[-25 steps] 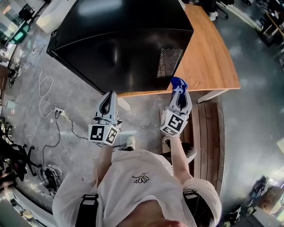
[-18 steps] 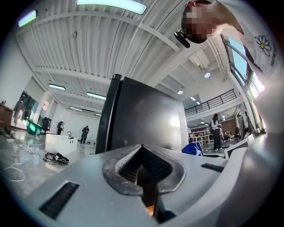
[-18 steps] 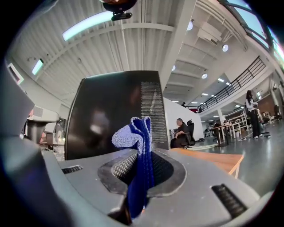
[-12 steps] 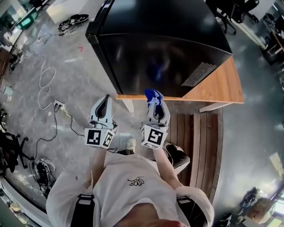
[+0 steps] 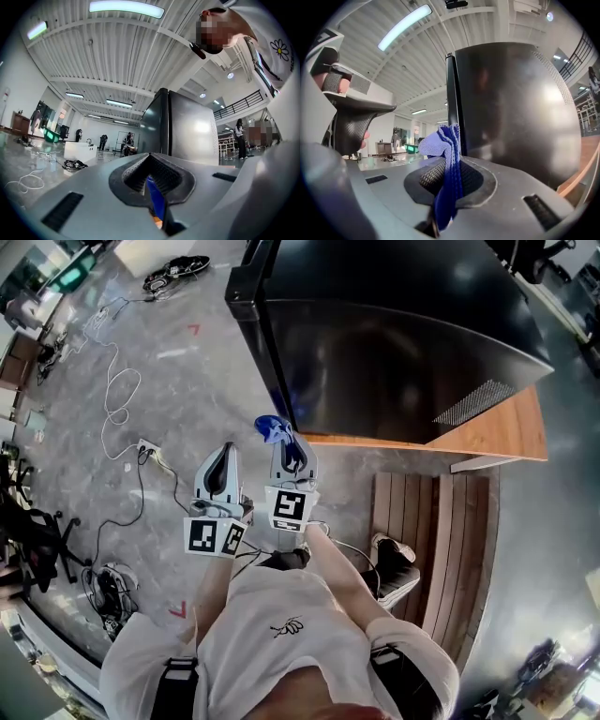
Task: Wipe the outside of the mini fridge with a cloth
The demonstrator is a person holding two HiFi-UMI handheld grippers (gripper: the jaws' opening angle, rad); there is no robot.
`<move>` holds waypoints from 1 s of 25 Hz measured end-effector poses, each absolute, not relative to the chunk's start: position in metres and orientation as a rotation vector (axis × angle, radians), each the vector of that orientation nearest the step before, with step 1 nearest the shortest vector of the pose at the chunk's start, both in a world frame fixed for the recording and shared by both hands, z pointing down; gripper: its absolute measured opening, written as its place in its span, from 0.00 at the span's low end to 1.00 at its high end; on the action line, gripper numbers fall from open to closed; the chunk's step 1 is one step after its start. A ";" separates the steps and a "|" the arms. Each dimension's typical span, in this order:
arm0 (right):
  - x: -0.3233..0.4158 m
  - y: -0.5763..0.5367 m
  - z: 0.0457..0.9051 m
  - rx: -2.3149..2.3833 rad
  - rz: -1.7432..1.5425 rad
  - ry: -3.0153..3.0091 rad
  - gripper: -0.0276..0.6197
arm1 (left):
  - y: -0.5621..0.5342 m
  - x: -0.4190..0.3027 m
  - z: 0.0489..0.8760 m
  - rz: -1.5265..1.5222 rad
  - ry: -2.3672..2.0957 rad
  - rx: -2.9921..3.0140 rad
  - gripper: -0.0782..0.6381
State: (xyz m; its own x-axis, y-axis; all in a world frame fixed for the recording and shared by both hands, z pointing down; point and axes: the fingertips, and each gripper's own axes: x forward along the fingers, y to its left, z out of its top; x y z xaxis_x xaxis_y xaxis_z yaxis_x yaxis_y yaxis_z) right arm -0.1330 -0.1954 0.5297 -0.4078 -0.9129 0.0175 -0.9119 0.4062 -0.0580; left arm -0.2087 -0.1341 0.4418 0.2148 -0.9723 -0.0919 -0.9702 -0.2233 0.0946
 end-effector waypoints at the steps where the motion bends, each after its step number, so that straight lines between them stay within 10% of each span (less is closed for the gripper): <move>1: -0.137 -0.198 0.530 -1.697 -0.087 2.622 0.14 | -0.135 -0.212 0.442 -0.204 -1.950 2.434 0.12; 25: -0.007 -0.218 0.527 -1.936 0.062 2.461 0.14 | -0.162 -0.106 0.463 -0.108 -1.718 2.594 0.12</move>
State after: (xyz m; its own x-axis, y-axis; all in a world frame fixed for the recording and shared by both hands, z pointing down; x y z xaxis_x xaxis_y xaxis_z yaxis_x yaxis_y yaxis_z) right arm -0.0075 -0.2184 0.5271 -0.2360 -0.9712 -0.0322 -0.9716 0.2352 0.0254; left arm -0.1062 -0.1617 0.4630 0.3887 -0.9204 -0.0420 -0.9184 -0.3907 0.0622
